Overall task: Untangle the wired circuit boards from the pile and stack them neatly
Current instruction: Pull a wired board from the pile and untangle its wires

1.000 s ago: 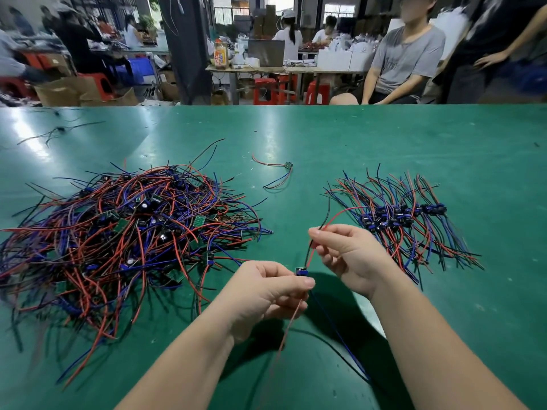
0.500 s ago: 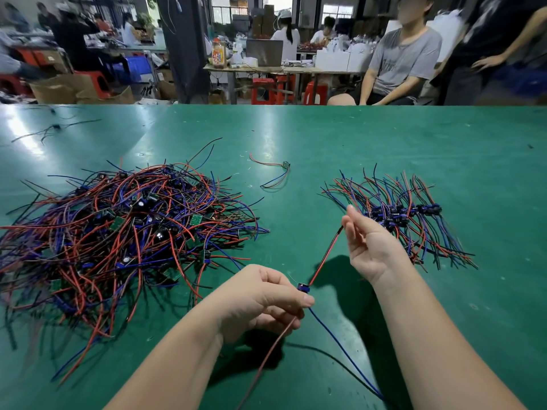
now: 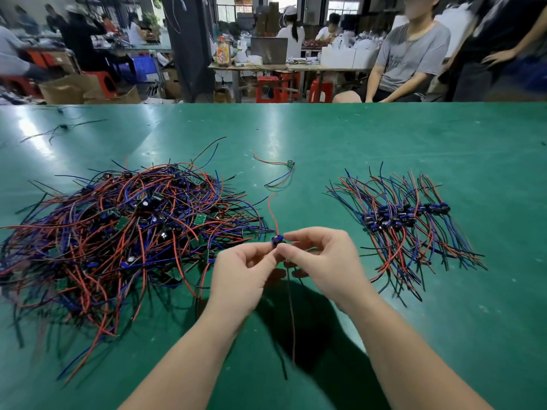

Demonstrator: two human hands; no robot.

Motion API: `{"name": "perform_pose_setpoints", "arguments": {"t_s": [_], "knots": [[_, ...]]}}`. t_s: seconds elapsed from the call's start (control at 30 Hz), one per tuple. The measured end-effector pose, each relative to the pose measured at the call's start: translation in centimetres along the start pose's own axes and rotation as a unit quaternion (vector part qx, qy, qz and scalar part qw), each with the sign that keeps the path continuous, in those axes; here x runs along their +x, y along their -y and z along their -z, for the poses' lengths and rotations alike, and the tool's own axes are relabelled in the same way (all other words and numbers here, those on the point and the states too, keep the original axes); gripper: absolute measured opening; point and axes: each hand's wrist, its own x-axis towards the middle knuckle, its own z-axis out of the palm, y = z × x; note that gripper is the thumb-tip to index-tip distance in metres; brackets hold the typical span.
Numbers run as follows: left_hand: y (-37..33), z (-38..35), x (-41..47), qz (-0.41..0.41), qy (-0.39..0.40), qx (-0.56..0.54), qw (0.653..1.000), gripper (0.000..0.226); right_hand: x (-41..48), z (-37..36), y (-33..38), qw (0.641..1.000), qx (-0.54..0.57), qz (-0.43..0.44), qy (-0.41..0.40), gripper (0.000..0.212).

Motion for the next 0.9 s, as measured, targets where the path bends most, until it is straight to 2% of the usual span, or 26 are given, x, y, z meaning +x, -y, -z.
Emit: {"name": "perform_pose_setpoints", "arguments": {"t_s": [0.03,0.13,0.23,0.43,0.53,0.63,0.7,0.8,0.9], "knots": [[0.1,0.0,0.0,-0.023,-0.002,0.028,0.999,0.012,-0.1,-0.4,-0.2,1.0,-0.005,0.007,-0.021,0.014],[0.5,-0.4,-0.2,-0.069,0.012,0.11,0.991,0.035,0.0,-0.7,-0.3,0.997,0.008,0.024,-0.067,0.019],[0.5,-0.7,-0.6,-0.099,0.032,0.123,0.987,0.051,0.4,0.1,-0.1,0.996,0.015,0.038,-0.074,0.018],[-0.3,-0.9,-1.2,-0.153,0.06,0.113,0.98,0.056,1.3,2.6,3.1,0.985,0.161,-0.008,-0.06,0.019],[-0.2,-0.9,-1.3,-0.14,0.057,0.115,0.982,0.053,2.6,6.2,5.5,0.982,0.16,-0.006,-0.099,0.014],[-0.2,-0.8,-1.3,-0.123,0.052,0.119,0.984,0.049,4.1,10.6,6.5,0.986,0.079,-0.003,-0.145,0.012],[-0.1,-0.8,-1.3,-0.119,0.05,0.126,0.984,0.046,5.5,13.4,5.8,0.978,0.018,-0.012,-0.207,0.012],[0.0,-0.8,-1.1,-0.116,0.047,0.132,0.983,0.043,7.4,17.0,2.6,0.949,-0.073,-0.055,-0.303,0.017],[0.2,-0.7,-1.0,-0.114,0.04,0.147,0.982,0.04,8.1,19.3,-1.9,0.915,-0.216,-0.134,-0.314,0.017]]}}
